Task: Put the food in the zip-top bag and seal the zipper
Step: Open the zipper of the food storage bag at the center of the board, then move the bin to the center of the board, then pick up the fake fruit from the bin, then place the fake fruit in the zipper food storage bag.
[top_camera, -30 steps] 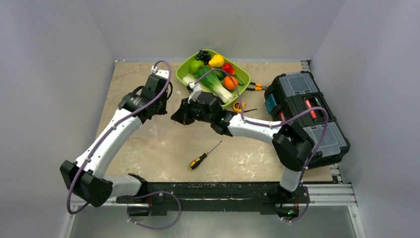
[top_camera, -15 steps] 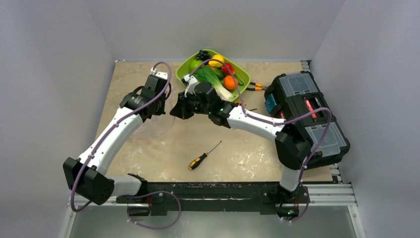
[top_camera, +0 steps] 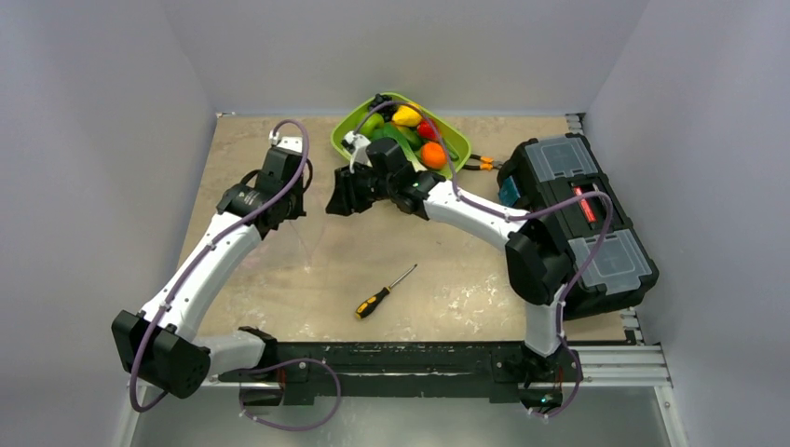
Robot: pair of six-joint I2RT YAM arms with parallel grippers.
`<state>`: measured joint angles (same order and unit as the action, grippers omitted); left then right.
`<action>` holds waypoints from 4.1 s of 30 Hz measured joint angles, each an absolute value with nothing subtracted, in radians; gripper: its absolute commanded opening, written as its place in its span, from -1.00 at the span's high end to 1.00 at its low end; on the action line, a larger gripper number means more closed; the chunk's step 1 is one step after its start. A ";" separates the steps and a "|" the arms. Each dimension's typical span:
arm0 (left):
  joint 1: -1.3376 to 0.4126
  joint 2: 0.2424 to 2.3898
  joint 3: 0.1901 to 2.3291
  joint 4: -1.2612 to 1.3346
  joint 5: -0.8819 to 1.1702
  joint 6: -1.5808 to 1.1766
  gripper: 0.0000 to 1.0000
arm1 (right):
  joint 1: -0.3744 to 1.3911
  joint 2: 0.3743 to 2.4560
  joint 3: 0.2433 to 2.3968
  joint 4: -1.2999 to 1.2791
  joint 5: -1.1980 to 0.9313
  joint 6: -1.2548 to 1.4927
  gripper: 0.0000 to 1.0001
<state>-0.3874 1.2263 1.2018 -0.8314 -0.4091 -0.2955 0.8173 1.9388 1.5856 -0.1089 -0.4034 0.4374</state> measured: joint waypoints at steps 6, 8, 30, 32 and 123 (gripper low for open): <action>-0.365 1.227 1.202 -0.832 -0.415 -0.329 1.00 | 0.752 1.856 1.587 -0.169 -0.278 0.390 -0.07; -0.360 1.227 1.202 -0.832 -0.415 -0.332 1.00 | 0.724 1.815 1.587 -0.173 -0.207 0.376 -0.11; -0.360 1.229 1.202 -0.832 -0.333 -0.333 1.00 | 0.539 2.194 1.920 -0.293 0.516 0.107 -0.36; -0.360 1.230 1.202 -0.832 -0.319 -0.333 1.00 | 0.522 2.247 1.952 -0.294 0.531 0.091 -0.39; -0.321 1.151 1.114 -0.657 0.194 -0.410 1.00 | 0.753 1.789 0.962 0.830 -0.509 0.826 0.31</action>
<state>-0.3210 1.1507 1.1141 -0.6571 0.1936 -0.4095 0.7532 1.7893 0.9615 0.8299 -0.5095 0.8257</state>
